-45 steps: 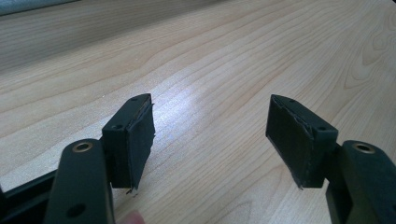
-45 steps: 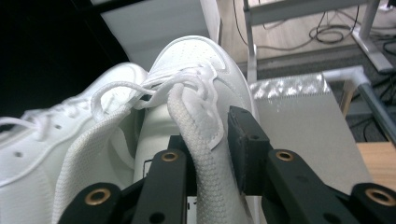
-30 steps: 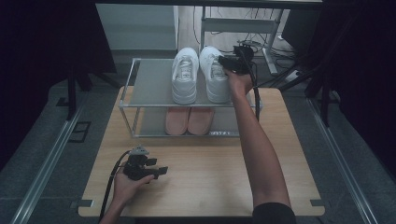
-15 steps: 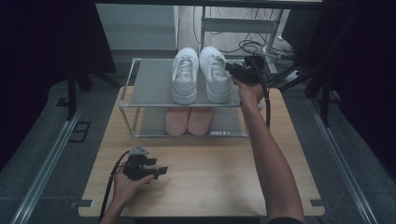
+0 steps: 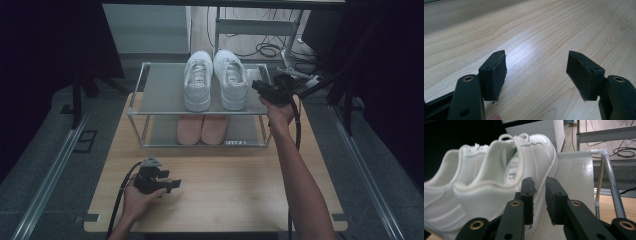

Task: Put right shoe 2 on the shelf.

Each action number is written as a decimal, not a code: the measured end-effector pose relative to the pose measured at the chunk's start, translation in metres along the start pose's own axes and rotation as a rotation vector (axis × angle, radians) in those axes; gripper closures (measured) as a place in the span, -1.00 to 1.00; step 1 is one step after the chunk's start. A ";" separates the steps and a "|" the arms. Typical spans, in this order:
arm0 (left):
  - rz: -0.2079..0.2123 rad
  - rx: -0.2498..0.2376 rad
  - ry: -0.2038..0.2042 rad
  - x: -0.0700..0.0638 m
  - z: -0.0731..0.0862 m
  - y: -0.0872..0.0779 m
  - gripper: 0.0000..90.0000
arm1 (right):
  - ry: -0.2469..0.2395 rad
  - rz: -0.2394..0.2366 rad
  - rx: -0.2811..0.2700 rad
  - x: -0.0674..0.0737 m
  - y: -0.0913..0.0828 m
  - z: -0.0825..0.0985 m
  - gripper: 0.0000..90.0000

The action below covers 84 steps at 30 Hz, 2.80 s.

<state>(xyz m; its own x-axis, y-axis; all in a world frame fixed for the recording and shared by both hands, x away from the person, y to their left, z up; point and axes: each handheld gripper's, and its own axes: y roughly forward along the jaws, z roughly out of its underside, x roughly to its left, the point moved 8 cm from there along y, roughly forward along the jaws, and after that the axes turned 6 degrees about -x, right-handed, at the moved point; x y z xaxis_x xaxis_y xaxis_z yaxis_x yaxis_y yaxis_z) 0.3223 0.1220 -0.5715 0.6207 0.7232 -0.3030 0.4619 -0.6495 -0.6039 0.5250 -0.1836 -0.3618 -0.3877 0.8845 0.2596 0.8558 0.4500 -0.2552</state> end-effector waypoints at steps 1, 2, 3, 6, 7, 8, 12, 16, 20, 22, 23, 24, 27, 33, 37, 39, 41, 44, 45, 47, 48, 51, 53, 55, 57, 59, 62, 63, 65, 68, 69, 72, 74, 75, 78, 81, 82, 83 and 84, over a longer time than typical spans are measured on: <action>0.000 0.001 0.001 0.000 0.000 0.000 -0.27 | -0.005 -0.003 0.005 -0.001 -0.002 0.003 0.74; -0.003 0.001 0.004 0.000 0.000 0.000 -0.27 | -0.008 -0.005 0.010 -0.003 -0.003 0.006 0.76; -0.002 0.003 0.005 0.000 0.000 0.000 -0.27 | -0.012 -0.010 0.016 -0.004 -0.004 0.008 0.79; -0.001 0.005 0.003 0.000 0.001 0.001 -0.27 | -0.021 -0.022 0.026 -0.006 -0.008 0.016 0.84; -0.001 0.006 0.004 0.000 0.001 0.002 -0.27 | -0.024 -0.025 0.031 -0.006 -0.009 0.018 0.86; -0.001 0.007 0.001 -0.001 0.001 0.002 -0.27 | -0.027 -0.031 0.034 -0.006 -0.010 0.021 0.89; 0.001 0.008 -0.002 -0.002 0.001 0.003 -0.27 | -0.036 -0.052 0.042 -0.003 -0.013 0.027 0.95; 0.002 0.011 0.000 -0.002 0.001 0.003 -0.27 | -0.052 -0.064 0.052 0.001 -0.015 0.031 0.98; 0.005 0.014 -0.001 -0.003 0.002 0.003 -0.27 | -0.062 -0.073 0.062 0.006 -0.013 0.036 0.98; 0.005 0.014 0.002 -0.002 0.002 0.003 -0.27 | -0.068 -0.076 0.064 0.008 -0.012 0.038 0.98; 0.003 0.014 0.002 -0.002 0.002 0.003 -0.27 | -0.071 -0.076 0.066 0.009 -0.011 0.038 0.98; 0.003 0.012 0.000 -0.002 0.002 0.003 -0.27 | -0.074 -0.076 0.068 0.009 -0.011 0.039 0.98; 0.003 0.010 0.000 -0.002 0.001 0.002 -0.27 | -0.072 -0.076 0.071 0.010 -0.009 0.041 0.98; 0.004 0.013 0.002 -0.002 0.002 0.003 -0.27 | -0.072 -0.075 0.073 0.010 -0.006 0.044 0.99; 0.004 0.009 0.000 -0.002 0.001 0.002 -0.27 | -0.079 -0.076 0.079 0.012 -0.003 0.043 0.99; 0.003 0.008 -0.002 -0.002 0.001 0.002 -0.27 | -0.085 -0.073 0.079 0.015 -0.001 0.043 0.99; 0.004 0.008 -0.002 -0.002 0.001 0.002 -0.27 | -0.091 -0.070 0.078 0.016 -0.001 0.043 0.99; 0.004 0.011 -0.003 -0.002 0.001 0.003 -0.27 | -0.093 -0.080 0.079 0.019 -0.002 0.043 0.99; 0.005 0.012 0.001 -0.002 0.001 0.003 -0.27 | -0.092 -0.088 0.077 0.021 -0.002 0.043 0.99; 0.004 0.013 0.002 -0.002 0.002 0.003 -0.27 | -0.101 -0.086 0.076 0.023 -0.002 0.043 0.99; 0.004 0.013 0.002 -0.002 0.001 0.003 -0.27 | -0.101 -0.085 0.074 0.024 -0.002 0.043 0.99; 0.003 0.012 0.006 -0.002 0.001 0.003 -0.27 | -0.089 -0.106 0.072 0.027 -0.003 0.044 0.99; 0.004 0.013 0.003 -0.002 0.001 0.003 -0.27 | -0.089 -0.110 0.071 0.030 -0.003 0.045 0.99; 0.003 0.013 0.007 -0.002 0.001 0.003 -0.27 | -0.083 -0.129 0.072 0.034 -0.003 0.045 0.99; 0.002 0.012 0.005 -0.002 0.001 0.003 -0.27 | -0.089 -0.138 0.072 0.038 -0.002 0.046 0.99; 0.003 0.010 0.007 -0.001 0.001 0.002 -0.27 | -0.091 -0.146 0.073 0.041 -0.001 0.047 0.99; 0.001 0.005 0.003 -0.001 0.000 0.001 -0.27 | -0.113 -0.137 0.078 0.040 -0.002 0.047 0.99; 0.001 0.004 0.011 -0.001 0.000 0.001 -0.27 | -0.109 -0.135 0.077 0.038 -0.002 0.047 0.99; 0.002 0.006 -0.001 -0.001 0.000 0.001 -0.27 | -0.107 -0.117 0.075 0.033 -0.001 0.046 0.99; 0.003 0.005 0.006 -0.001 0.000 0.001 -0.27 | -0.094 -0.111 0.087 0.030 0.002 0.047 0.99; 0.002 0.004 -0.001 -0.002 0.000 0.001 -0.27 | -0.098 -0.109 0.090 0.030 0.004 0.048 0.99; 0.001 0.003 -0.001 -0.001 0.000 0.001 -0.27 | -0.097 -0.104 0.087 0.031 0.005 0.049 0.99; 0.001 0.008 0.002 -0.001 0.000 0.002 -0.27 | -0.098 -0.105 0.085 0.032 0.005 0.049 0.99; 0.004 0.009 0.000 -0.001 0.001 0.002 -0.27 | -0.097 -0.109 0.087 0.033 0.005 0.049 0.99; 0.005 0.011 0.008 -0.002 0.001 0.003 -0.27 | -0.090 -0.139 0.094 0.040 0.007 0.050 0.99; 0.002 0.004 0.001 -0.001 0.000 0.001 -0.27 | -0.099 -0.158 0.099 0.048 0.009 0.052 0.99; 0.003 0.003 0.003 -0.001 0.000 0.001 -0.27 | -0.113 -0.148 0.099 0.050 0.009 0.052 0.99; 0.002 0.002 -0.003 -0.001 0.000 0.001 -0.27 | -0.112 -0.145 0.095 0.051 0.009 0.052 0.99; 0.003 0.002 -0.002 -0.001 0.000 0.001 -0.27 | -0.105 -0.148 0.097 0.051 0.009 0.051 0.99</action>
<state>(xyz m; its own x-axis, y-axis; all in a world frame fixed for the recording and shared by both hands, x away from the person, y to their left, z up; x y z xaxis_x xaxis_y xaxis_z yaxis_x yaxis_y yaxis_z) 0.3222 0.1208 -0.5714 0.6210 0.7214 -0.3064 0.4585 -0.6514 -0.6045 0.4958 -0.1281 -0.3988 -0.5443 0.8137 0.2038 0.7521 0.5810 -0.3110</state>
